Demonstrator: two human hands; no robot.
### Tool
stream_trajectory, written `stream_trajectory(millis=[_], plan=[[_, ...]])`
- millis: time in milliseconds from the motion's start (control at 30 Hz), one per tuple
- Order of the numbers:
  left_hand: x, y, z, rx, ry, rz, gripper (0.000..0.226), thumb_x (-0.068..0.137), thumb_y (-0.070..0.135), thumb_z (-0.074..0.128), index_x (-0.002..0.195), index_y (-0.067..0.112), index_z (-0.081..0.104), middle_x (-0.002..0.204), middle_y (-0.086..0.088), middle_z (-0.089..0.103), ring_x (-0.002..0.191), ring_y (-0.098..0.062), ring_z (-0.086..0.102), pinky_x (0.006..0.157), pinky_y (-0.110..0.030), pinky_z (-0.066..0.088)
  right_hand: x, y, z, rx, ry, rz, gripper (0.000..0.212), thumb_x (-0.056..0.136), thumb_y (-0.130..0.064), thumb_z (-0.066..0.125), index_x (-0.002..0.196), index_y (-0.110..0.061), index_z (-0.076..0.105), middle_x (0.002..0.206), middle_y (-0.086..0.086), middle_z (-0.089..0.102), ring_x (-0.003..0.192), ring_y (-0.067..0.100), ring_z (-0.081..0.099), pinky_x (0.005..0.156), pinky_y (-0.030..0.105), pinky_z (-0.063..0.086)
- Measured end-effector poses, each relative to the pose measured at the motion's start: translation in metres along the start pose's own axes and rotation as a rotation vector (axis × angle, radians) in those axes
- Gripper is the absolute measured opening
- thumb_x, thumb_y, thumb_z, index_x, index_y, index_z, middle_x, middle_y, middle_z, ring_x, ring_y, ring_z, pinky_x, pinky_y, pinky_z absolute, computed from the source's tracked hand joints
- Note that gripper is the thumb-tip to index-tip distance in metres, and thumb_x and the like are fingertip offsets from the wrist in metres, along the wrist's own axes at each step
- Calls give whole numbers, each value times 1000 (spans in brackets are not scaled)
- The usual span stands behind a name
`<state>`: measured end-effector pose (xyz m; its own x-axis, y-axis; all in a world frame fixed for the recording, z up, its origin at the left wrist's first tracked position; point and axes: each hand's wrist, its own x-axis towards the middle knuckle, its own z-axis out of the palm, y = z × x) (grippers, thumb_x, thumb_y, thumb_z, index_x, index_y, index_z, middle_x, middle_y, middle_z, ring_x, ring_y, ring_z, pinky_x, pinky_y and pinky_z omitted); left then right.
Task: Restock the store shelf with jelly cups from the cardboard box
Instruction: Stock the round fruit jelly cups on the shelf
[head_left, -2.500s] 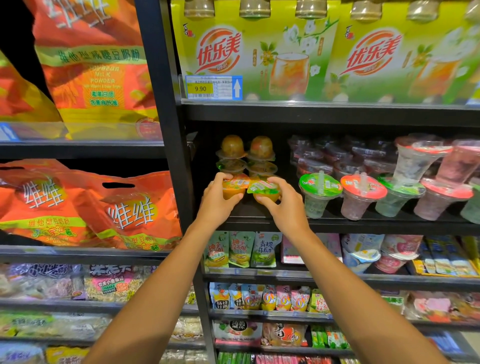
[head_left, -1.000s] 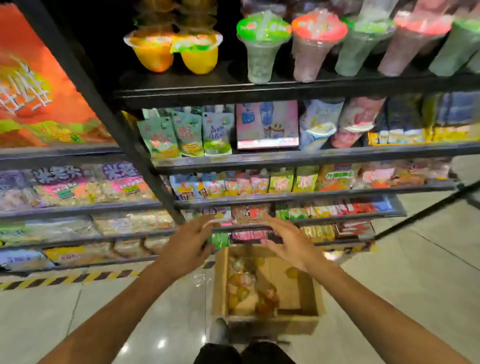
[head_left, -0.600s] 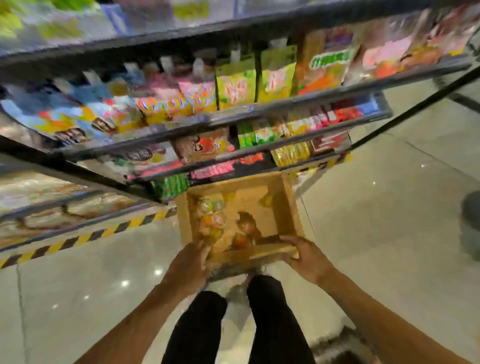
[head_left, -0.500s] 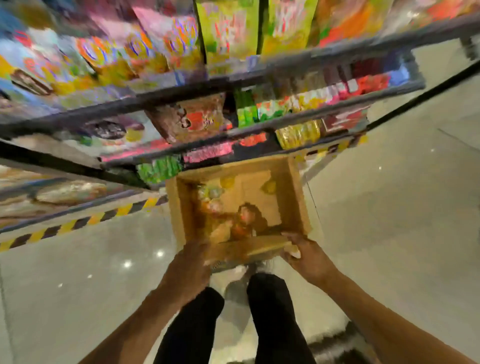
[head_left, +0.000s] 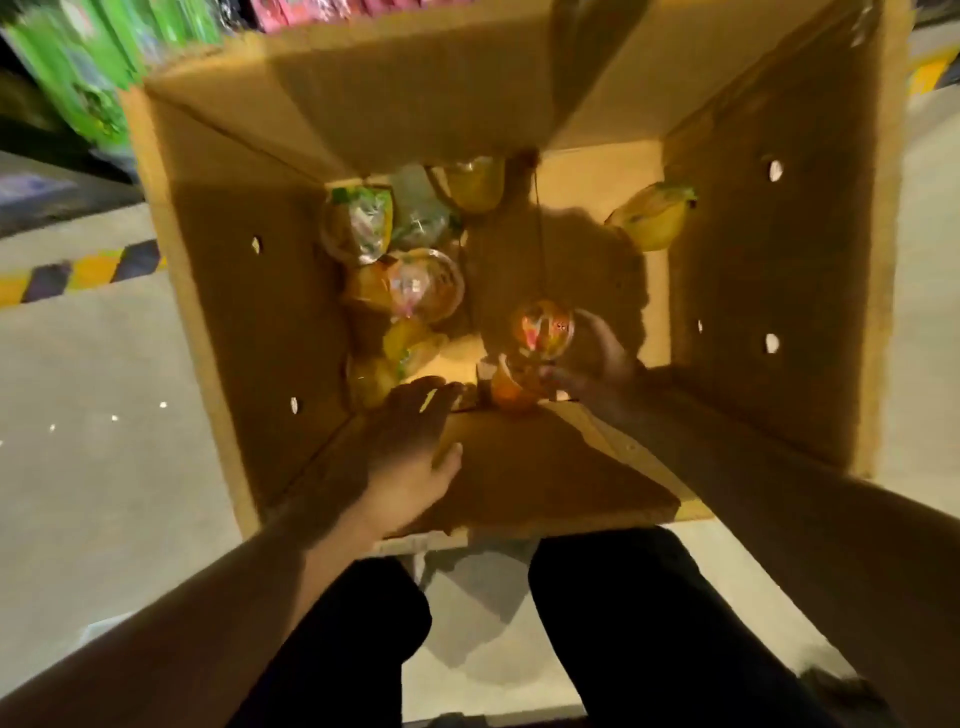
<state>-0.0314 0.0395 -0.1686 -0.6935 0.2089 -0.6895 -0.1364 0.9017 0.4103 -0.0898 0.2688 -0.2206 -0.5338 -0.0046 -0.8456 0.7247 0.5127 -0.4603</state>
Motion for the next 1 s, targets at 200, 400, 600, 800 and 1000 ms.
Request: stream_trajectory(millis=[200, 400, 600, 800, 1000], plan=[[59, -22, 14, -20, -69, 96, 62, 94, 42, 41, 152, 18, 36, 152, -5, 38, 139, -22, 35, 112, -33, 29, 72, 13, 48, -117, 199, 111, 80, 80, -46, 81, 145, -17, 45, 144, 14, 45, 133, 34, 46, 111, 48, 42], [72, -30, 10, -152, -61, 77, 84, 75, 56, 31, 146, 13, 46, 139, -11, 51, 126, -25, 48, 96, -32, 41, 74, -1, 37, 98, 226, 116, 56, 84, -35, 80, 134, -18, 61, 125, -3, 62, 123, 20, 57, 108, 40, 48], [43, 0, -17, -607, -50, -114, 93, 78, 37, 80, 154, 28, 27, 136, 8, 50, 117, -2, 52, 98, -28, 47, -8, -38, 22, 339, 28, 2, 49, 84, -17, 81, 131, -15, 65, 102, -20, 62, 94, -5, 66, 85, 19, 56], [24, 28, -18, -804, 89, -204, 83, 76, 4, 83, 144, 27, 42, 112, 20, 61, 98, 14, 61, 82, -16, 55, -54, -50, 31, 466, -162, 8, 52, 83, -1, 78, 133, -10, 66, 130, 5, 66, 106, 6, 68, 76, 15, 56], [27, 6, -3, -834, 133, -220, 79, 70, 26, 90, 137, 25, 48, 119, 8, 68, 108, -9, 67, 89, -35, 59, -40, -32, 21, 310, -298, -9, 69, 73, -18, 87, 136, -28, 61, 131, -4, 62, 112, 11, 67, 95, 30, 57]])
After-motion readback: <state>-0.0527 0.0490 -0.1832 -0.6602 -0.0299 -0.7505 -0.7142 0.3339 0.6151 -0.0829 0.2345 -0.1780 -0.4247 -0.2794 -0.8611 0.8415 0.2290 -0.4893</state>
